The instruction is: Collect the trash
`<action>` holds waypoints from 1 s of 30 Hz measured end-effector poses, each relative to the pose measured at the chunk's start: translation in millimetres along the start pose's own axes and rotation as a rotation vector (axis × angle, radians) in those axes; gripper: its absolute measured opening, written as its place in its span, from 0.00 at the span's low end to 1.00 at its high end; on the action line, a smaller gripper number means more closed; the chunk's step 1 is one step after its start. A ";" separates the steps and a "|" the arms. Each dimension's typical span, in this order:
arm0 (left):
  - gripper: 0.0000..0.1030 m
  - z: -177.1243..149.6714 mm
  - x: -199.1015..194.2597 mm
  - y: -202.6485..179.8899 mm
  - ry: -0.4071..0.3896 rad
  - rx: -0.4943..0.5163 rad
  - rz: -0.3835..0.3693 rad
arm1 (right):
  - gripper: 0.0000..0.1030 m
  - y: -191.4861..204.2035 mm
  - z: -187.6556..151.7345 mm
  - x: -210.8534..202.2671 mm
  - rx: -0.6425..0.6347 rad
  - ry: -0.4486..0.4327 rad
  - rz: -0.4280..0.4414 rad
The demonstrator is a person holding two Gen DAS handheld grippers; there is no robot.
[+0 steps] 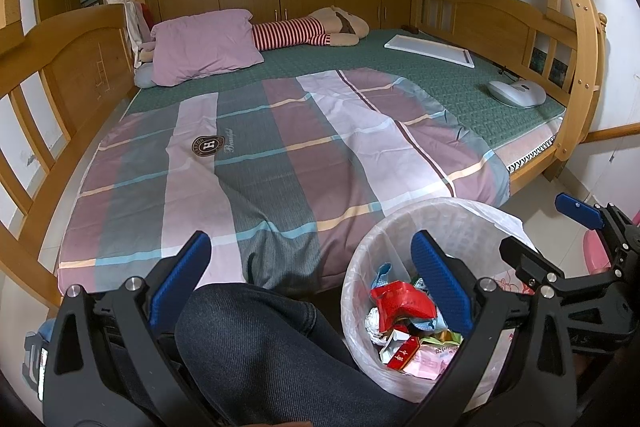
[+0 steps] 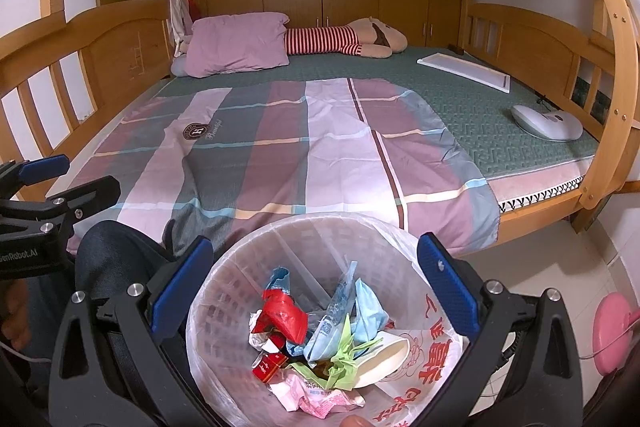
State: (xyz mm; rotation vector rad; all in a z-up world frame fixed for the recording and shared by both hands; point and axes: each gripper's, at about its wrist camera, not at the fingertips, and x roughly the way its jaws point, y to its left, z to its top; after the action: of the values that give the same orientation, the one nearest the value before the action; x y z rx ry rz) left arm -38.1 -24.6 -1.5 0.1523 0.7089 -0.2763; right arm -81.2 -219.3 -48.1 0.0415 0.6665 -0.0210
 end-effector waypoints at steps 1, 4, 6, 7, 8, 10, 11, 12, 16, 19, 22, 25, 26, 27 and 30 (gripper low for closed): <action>0.97 0.5 0.2 0.2 0.000 0.000 0.000 | 0.97 0.6 -0.5 0.0 -0.001 0.000 0.000; 0.97 0.9 0.3 0.2 0.001 0.000 -0.001 | 0.97 -0.7 -0.1 0.4 0.002 0.002 0.002; 0.97 -0.1 0.7 0.7 0.003 0.001 -0.003 | 0.97 -0.6 0.0 0.3 0.002 0.002 0.001; 0.97 -0.6 0.8 0.6 0.003 0.001 -0.005 | 0.97 -0.7 0.0 0.3 0.002 0.002 0.001; 0.97 -1.1 0.8 0.5 0.004 0.002 -0.007 | 0.97 -0.6 -0.1 0.3 0.002 0.002 0.001; 0.97 -1.8 0.2 -0.2 0.001 0.006 -0.009 | 0.97 -1.4 -0.6 1.3 0.004 0.004 0.001; 0.97 -2.6 -0.8 -1.1 -0.003 0.010 -0.013 | 0.97 -1.5 -1.4 1.9 0.005 0.005 0.001; 0.97 -2.4 -0.8 -1.2 -0.004 0.012 -0.016 | 0.97 -1.8 -2.5 2.7 0.007 0.008 0.001; 0.97 -3.3 0.5 -0.9 0.000 0.015 -0.023 | 0.97 -2.2 -5.2 4.2 0.012 0.016 0.001; 0.97 -3.1 0.2 0.0 -0.001 0.013 -0.021 | 0.97 -2.9 -5.0 5.3 0.014 0.020 0.000; 0.97 -2.7 0.3 0.6 -0.001 0.011 -0.020 | 0.97 -3.4 -5.1 5.6 0.016 0.021 0.001; 0.97 -2.5 0.8 0.9 0.001 0.010 -0.020 | 0.97 -3.9 -5.0 6.2 0.018 0.024 0.002; 0.97 -2.9 1.0 0.9 0.002 0.009 -0.021 | 0.97 -3.9 -5.4 6.3 0.019 0.025 0.002; 0.97 -3.0 1.1 1.0 0.002 0.009 -0.021 | 0.97 -4.1 -5.3 6.6 0.020 0.026 0.002; 0.97 -3.4 2.7 1.9 0.010 0.001 -0.014 | 0.97 -4.2 -5.4 6.6 0.020 0.026 0.001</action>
State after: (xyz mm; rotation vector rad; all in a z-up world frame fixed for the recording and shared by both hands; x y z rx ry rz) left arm -37.7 -22.5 -5.8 0.1500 0.7201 -0.2895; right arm -79.5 -223.3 -56.6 0.0611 0.6926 -0.0260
